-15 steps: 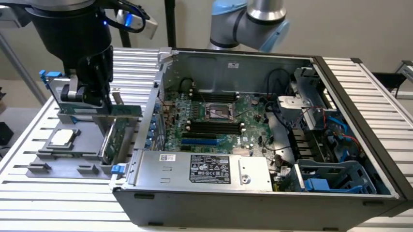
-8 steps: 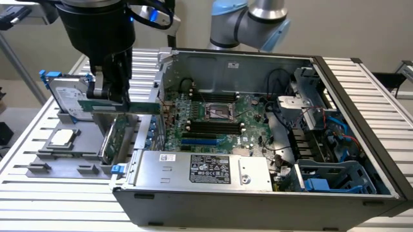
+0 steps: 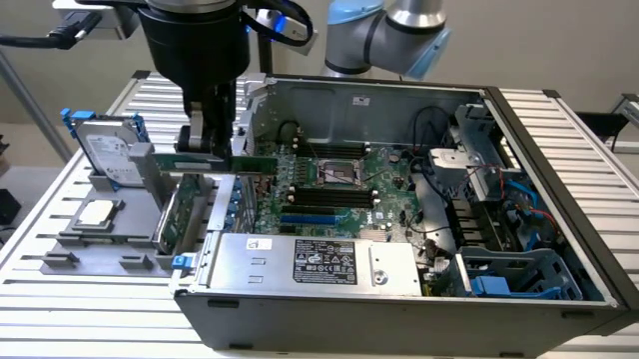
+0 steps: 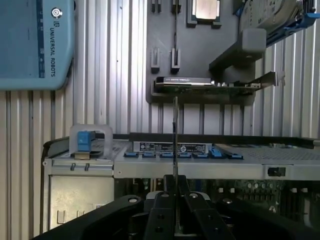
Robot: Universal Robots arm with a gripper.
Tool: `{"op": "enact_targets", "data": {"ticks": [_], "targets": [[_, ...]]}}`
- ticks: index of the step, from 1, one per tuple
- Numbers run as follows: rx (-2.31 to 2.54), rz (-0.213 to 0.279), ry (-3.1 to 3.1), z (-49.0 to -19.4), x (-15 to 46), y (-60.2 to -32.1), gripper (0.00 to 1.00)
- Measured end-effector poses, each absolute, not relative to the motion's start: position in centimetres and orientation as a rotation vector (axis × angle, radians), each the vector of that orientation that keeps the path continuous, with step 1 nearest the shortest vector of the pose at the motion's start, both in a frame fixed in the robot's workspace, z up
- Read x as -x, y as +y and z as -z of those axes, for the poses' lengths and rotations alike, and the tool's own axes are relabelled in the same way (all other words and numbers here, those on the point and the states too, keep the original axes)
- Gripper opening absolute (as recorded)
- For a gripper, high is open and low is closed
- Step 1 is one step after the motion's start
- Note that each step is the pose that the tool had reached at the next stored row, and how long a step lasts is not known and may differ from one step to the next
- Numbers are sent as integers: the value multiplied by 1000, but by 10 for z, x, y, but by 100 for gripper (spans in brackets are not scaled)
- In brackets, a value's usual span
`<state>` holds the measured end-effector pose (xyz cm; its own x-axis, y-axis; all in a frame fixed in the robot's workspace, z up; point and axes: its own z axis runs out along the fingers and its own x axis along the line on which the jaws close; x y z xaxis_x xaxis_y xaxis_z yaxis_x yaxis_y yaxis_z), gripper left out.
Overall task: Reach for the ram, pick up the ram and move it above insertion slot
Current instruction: 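Pick up the ram and move it above insertion slot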
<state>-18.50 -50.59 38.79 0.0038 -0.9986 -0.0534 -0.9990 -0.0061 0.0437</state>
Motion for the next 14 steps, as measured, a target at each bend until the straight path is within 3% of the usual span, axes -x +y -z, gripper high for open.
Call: {"op": "enact_targets", "data": {"ticks": [14], "targets": [[2220,-110,2209,-387,145,-483,14]]}}
